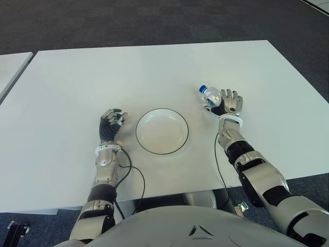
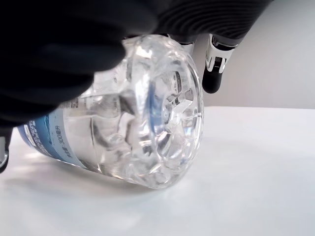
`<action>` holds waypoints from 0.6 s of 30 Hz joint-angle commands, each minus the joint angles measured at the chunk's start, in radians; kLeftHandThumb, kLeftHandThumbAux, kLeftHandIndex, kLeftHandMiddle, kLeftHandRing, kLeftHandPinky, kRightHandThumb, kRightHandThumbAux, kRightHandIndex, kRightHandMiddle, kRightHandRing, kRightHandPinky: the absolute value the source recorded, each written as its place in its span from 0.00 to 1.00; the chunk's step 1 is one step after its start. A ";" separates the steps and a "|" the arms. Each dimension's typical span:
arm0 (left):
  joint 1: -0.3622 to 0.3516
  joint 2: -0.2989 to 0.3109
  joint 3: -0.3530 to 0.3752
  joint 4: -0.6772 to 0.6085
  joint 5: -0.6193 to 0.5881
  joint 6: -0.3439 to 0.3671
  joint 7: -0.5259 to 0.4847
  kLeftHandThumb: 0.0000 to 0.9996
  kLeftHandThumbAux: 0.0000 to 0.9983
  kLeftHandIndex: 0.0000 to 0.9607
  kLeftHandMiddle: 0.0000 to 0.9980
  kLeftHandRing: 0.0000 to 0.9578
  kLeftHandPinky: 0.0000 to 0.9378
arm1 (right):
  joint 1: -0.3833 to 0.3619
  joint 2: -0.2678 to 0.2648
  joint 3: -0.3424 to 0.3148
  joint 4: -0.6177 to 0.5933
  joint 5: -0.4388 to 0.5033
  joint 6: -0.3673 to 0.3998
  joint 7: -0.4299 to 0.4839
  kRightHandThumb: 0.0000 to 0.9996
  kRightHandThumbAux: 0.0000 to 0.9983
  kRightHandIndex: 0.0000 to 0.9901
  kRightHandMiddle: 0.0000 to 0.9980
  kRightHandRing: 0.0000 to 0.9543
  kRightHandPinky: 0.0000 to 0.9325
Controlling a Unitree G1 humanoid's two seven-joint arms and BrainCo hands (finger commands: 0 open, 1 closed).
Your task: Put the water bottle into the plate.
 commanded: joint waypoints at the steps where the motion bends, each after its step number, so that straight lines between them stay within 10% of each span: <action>1: 0.096 -0.036 -0.006 0.052 -0.005 0.143 0.015 0.71 0.71 0.45 0.60 0.61 0.60 | 0.058 0.039 0.037 0.133 0.055 0.013 0.164 0.50 0.41 0.10 0.00 0.00 0.00; 18: 0.106 -0.037 -0.005 0.026 0.014 0.150 0.040 0.71 0.72 0.45 0.59 0.61 0.60 | 0.011 0.049 0.027 0.203 0.127 0.030 0.208 0.45 0.53 0.45 0.08 0.03 0.11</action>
